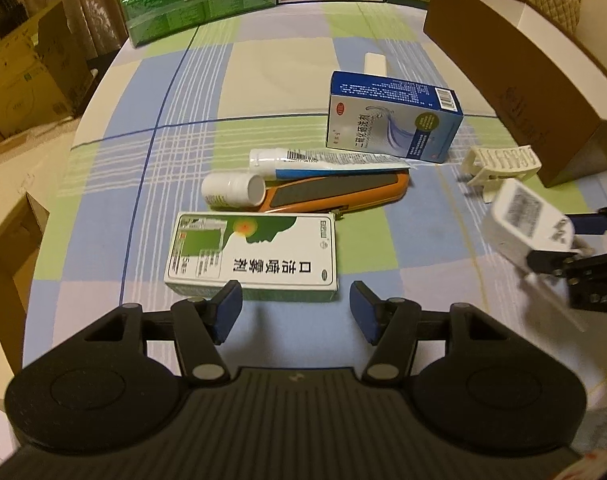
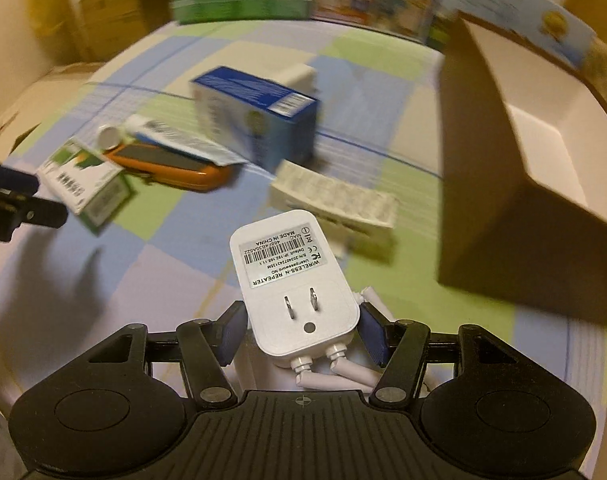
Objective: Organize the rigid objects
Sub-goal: 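Grasp the white wireless repeater with the right gripper, then grasp the green-white medicine box with the left gripper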
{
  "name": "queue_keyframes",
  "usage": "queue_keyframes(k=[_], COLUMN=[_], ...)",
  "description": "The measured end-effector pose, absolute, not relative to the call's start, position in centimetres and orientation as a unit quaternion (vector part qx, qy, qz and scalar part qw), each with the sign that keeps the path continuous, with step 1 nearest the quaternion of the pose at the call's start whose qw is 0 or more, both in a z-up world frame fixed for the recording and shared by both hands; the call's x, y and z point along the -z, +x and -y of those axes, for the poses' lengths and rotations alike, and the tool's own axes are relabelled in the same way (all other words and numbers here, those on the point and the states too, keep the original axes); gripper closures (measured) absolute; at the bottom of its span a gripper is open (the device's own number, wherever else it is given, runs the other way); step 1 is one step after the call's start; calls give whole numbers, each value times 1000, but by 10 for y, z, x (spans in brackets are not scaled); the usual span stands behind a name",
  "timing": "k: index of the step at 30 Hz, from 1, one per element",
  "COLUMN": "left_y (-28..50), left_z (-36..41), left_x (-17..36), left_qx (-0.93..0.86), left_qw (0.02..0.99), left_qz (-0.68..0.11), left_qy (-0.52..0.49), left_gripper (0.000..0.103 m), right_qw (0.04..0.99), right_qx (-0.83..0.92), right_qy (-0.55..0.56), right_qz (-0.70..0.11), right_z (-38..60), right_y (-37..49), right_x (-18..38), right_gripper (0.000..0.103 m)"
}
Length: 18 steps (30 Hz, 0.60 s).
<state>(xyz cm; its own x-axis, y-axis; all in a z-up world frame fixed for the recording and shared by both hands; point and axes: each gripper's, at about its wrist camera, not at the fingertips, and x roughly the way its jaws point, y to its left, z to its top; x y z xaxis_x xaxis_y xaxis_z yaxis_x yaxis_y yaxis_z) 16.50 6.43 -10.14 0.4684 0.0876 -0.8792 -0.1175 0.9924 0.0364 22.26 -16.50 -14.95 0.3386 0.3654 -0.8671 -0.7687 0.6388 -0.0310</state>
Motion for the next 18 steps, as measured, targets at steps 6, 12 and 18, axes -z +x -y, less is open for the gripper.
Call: queue_keyframes(k=[6,12,18], left_y=[175,171,156], left_z=[-50,-63,-111], left_x=[112,121,124], left_qx=[-73,-94,-150], left_qw=[855,851,840], left_qz=[-512,-515,-521], left_qy=[37,43,20], left_gripper=[47,45,45], right_qw=[795,796,796], right_qx=[-339,-334,-331], right_qy=[-208,-202,-197], right_qz=[-458,-463,-468], right_z=[174,174,173], right_y=[222,223,225], right_x=[147,147,146], right_gripper=[46,46,46])
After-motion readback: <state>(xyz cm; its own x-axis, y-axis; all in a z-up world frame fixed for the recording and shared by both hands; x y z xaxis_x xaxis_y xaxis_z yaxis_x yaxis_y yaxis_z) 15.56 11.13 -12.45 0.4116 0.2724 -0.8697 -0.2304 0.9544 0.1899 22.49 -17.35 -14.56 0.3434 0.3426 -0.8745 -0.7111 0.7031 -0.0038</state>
